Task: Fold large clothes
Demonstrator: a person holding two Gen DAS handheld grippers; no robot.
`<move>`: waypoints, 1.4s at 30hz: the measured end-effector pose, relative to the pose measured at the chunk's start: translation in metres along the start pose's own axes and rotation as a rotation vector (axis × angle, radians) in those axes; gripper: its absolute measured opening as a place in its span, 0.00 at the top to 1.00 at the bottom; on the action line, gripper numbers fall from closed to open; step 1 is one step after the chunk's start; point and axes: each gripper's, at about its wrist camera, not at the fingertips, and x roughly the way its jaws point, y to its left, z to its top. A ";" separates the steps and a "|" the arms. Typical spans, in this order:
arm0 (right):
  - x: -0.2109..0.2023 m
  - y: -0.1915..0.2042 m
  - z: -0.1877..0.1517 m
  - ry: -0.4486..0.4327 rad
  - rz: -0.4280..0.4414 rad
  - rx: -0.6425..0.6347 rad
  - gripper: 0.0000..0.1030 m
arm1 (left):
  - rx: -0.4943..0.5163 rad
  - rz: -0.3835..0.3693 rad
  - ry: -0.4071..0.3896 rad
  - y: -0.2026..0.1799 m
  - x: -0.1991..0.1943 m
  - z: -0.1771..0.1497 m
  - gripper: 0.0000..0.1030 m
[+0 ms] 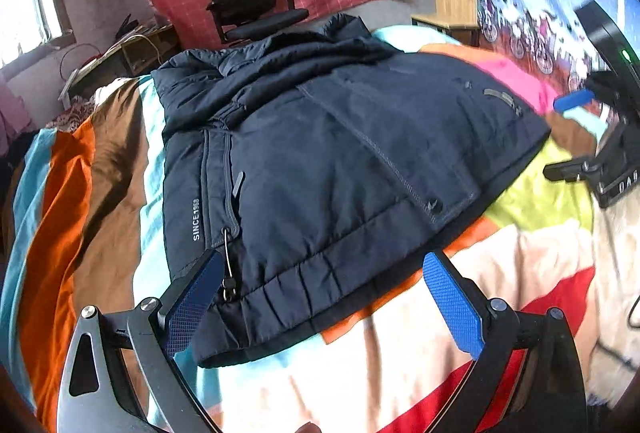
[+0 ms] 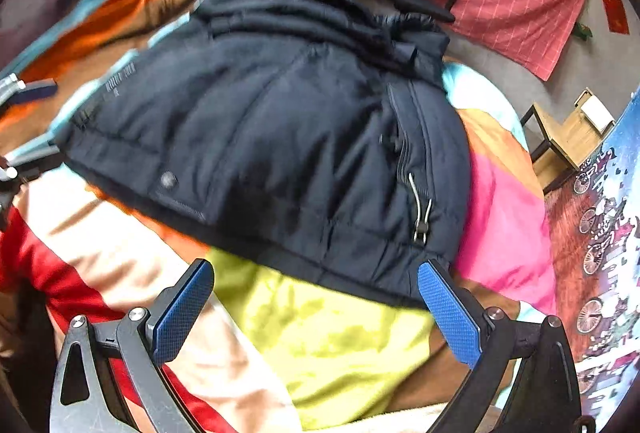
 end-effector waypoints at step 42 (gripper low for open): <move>0.093 0.087 -0.041 0.138 -0.448 -0.537 0.00 | 0.194 0.284 0.066 0.003 0.064 -0.038 0.86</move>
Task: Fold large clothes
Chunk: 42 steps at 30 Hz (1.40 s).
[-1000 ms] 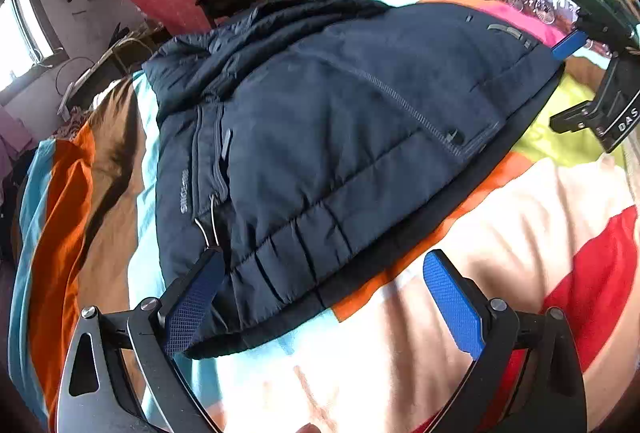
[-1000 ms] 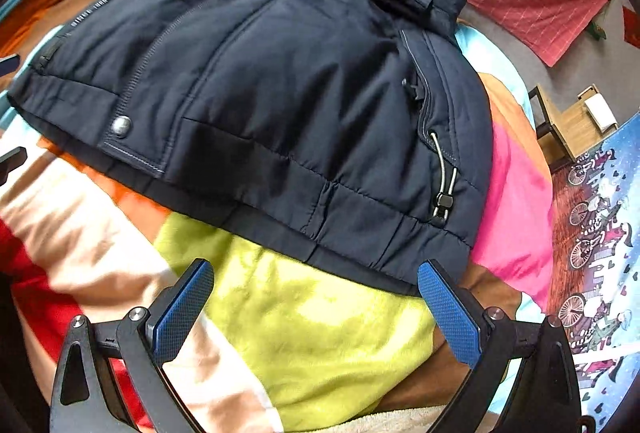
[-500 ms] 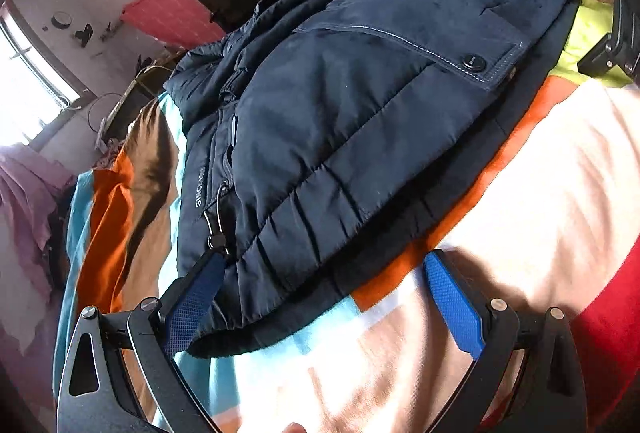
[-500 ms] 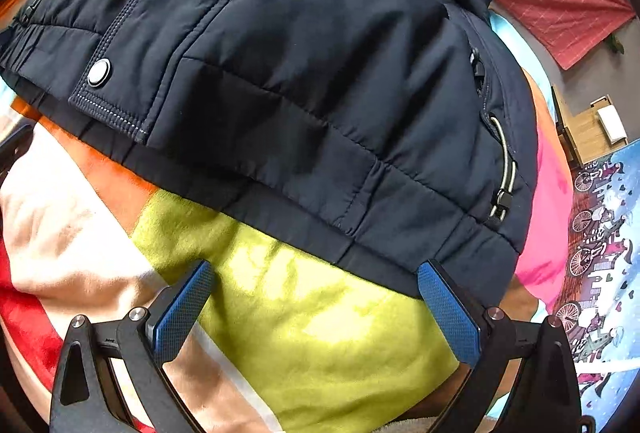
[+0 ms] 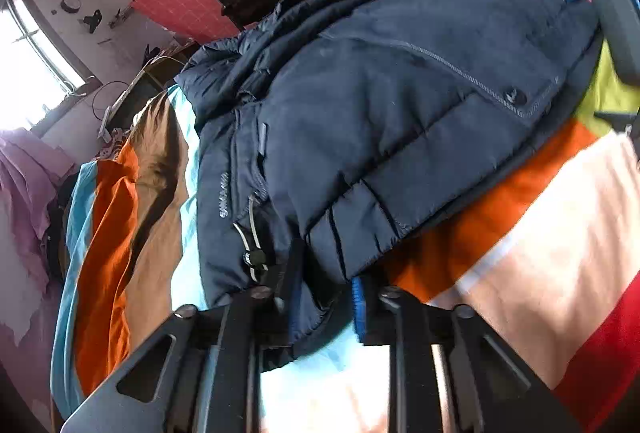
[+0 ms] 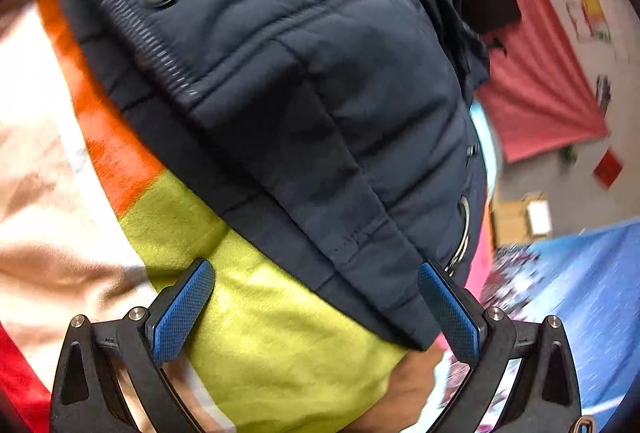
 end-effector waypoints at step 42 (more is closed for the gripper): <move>-0.047 -0.292 0.079 -0.549 -0.056 0.545 0.94 | -0.394 0.218 -0.150 0.167 -0.043 0.230 0.95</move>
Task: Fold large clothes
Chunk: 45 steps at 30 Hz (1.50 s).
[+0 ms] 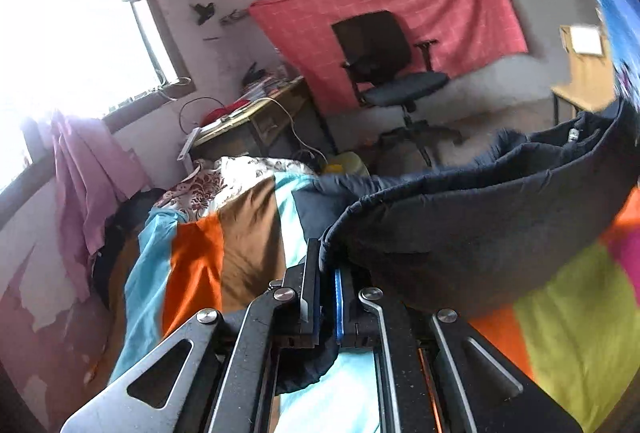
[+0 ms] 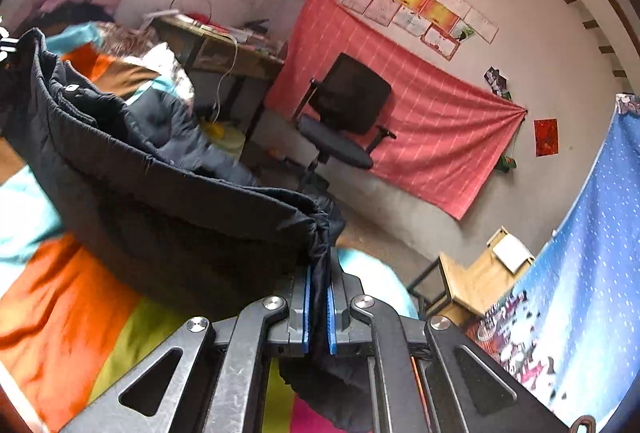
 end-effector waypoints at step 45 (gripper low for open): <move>0.311 0.006 0.047 0.126 0.039 0.125 0.55 | -0.342 -0.145 -0.132 0.023 0.244 0.058 0.16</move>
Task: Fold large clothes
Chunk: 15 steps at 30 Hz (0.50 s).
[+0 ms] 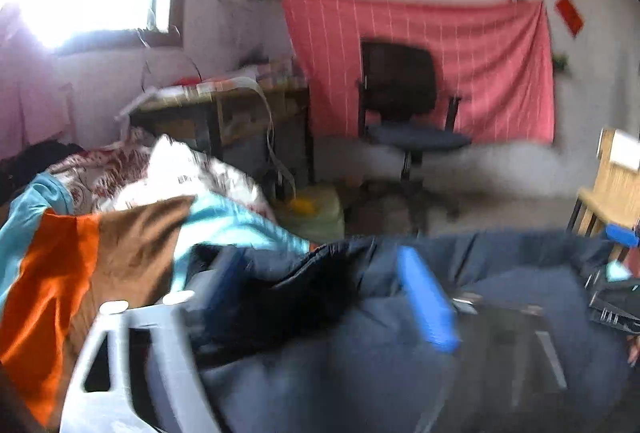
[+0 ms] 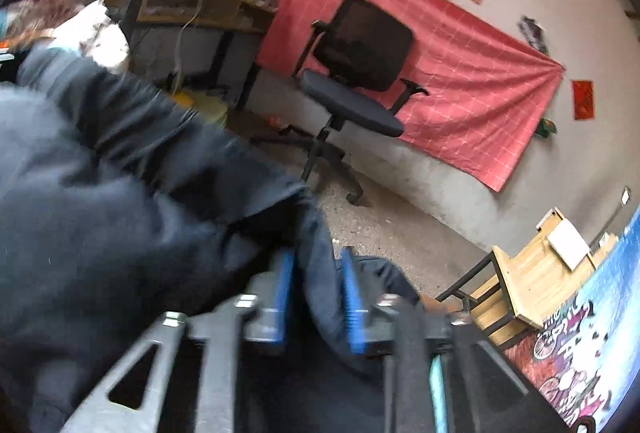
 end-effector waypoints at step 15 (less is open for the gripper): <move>-0.063 0.004 -0.033 -0.043 0.398 0.261 0.09 | 0.123 -0.111 0.134 -0.040 -0.005 -0.048 0.09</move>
